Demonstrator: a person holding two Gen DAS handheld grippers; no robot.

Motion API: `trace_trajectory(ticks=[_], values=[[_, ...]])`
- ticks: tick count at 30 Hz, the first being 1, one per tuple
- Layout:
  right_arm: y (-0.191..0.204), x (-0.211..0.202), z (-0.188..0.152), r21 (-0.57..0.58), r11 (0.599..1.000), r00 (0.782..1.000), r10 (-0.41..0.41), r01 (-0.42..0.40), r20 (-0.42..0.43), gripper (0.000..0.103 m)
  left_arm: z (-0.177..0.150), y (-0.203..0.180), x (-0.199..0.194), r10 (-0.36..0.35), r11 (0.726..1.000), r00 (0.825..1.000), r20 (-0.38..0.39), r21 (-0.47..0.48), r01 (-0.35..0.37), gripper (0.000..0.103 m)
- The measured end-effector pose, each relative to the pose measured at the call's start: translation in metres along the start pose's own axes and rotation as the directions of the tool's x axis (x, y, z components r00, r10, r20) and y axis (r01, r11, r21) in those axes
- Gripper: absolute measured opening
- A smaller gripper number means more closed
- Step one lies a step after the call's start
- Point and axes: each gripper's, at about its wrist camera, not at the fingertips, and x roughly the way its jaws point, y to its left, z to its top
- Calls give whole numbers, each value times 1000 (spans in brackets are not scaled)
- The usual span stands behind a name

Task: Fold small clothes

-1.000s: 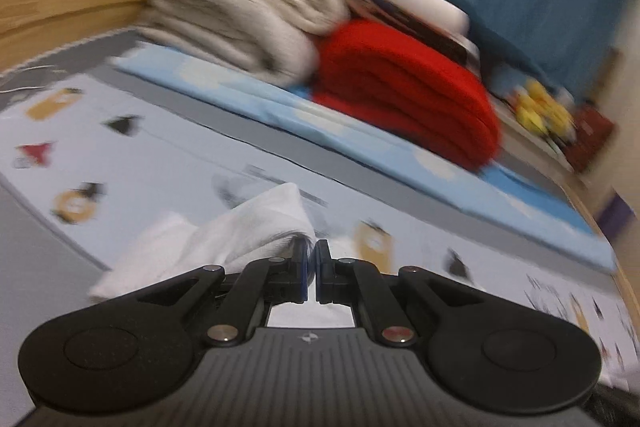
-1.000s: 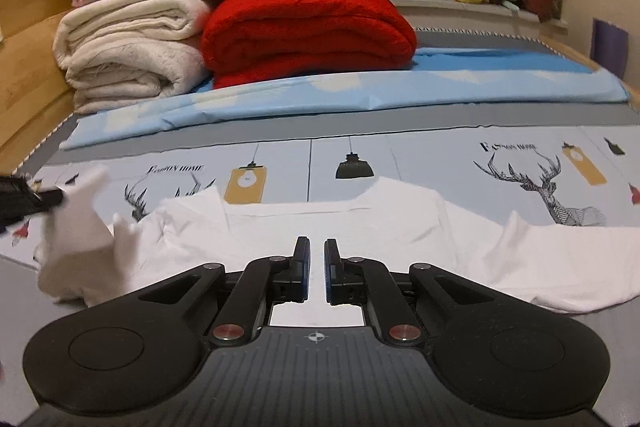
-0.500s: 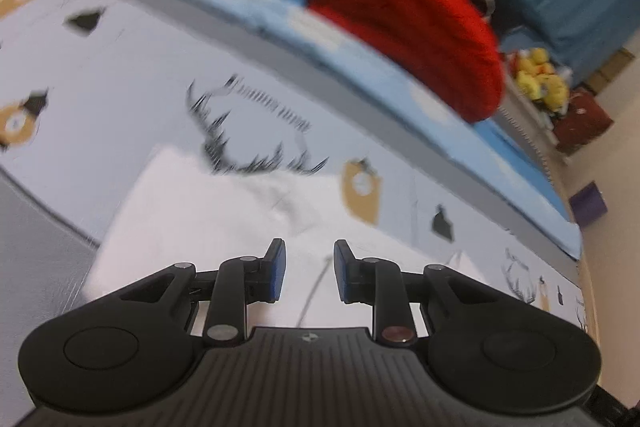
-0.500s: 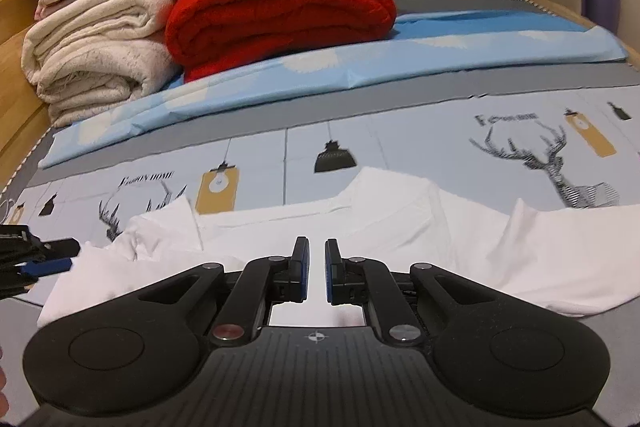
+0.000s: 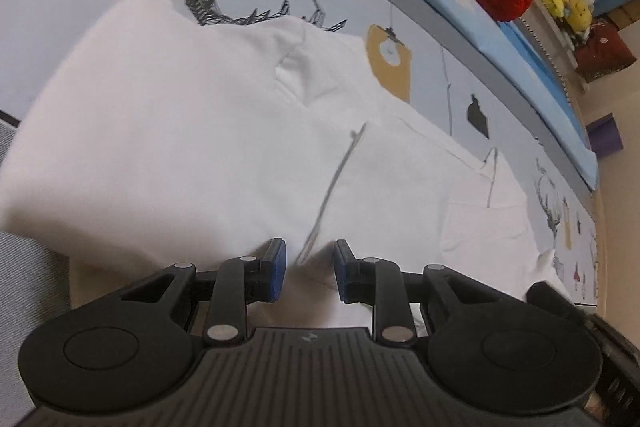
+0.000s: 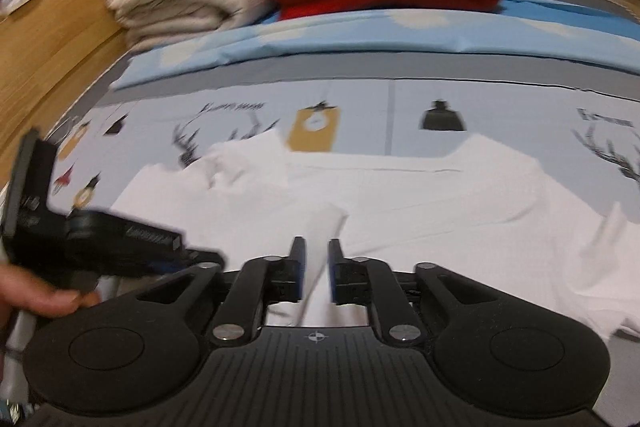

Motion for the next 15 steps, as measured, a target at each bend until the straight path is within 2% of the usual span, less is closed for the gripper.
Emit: trace_trajectory(ticks=[1,3,6,8,10,12,15], values=[[3,0,-1,-17,1000,1000,10,-10,-6,25,0,-2,0,-13,1000,1000,2,11,13,8],[9,1,-4,-55,998,1000,21,-22,-12,29,-2,-10,-8,-47,998,998,30,49,45,6],[20,1,-11,-136,990,1000,25,-27,-15,36,1,-25,-30,-170,982,983,68,98,163,5],[27,0,-15,-190,982,1000,15,-16,-5,38,2,-39,-47,-289,950,954,84,145,275,5],[32,0,-19,-230,973,1000,-2,4,6,40,0,-52,-61,-371,915,925,81,201,349,5],[37,0,-22,-264,964,1000,-25,28,14,40,-6,-66,-67,-433,877,900,52,257,407,5],[38,0,-24,-281,957,997,-72,79,36,40,-17,-80,-68,-470,834,883,-3,327,445,5]])
